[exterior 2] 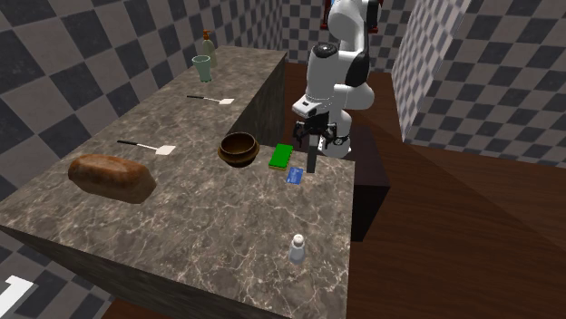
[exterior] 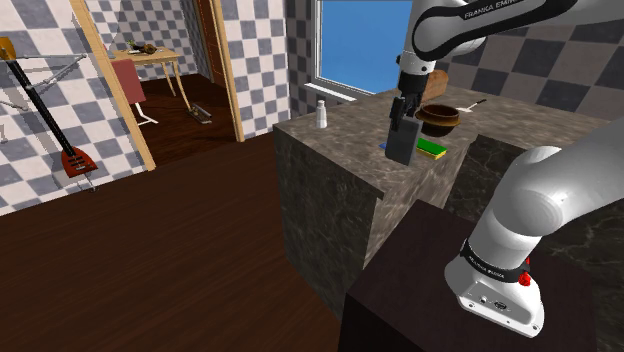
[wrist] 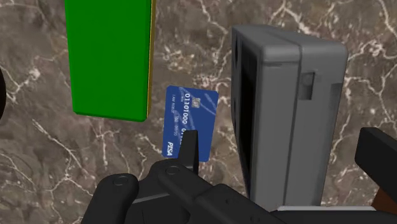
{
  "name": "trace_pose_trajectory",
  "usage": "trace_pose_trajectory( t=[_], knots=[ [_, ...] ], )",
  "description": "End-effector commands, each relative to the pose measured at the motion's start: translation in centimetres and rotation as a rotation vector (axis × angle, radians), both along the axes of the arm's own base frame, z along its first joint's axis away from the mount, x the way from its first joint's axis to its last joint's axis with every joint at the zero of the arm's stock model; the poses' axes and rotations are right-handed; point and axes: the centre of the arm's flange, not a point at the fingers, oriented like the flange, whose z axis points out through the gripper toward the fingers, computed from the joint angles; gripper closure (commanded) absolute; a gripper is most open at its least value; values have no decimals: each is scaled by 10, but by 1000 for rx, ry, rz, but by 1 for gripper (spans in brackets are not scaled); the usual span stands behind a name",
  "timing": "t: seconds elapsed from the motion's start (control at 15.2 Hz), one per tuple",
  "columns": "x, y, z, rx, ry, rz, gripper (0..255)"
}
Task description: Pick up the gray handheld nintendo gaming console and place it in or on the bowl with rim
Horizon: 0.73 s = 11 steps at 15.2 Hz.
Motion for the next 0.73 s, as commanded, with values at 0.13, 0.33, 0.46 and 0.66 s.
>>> trace_pose_trajectory(
  t=[0.13,0.33,0.46,0.66],
  knots=[
    [0,0,-4,0,-1,0,0],
    [0,0,-4,0,-1,0,0],
    [0,0,-4,0,-1,0,255],
    [0,0,-4,0,-1,0,255]
  ],
)
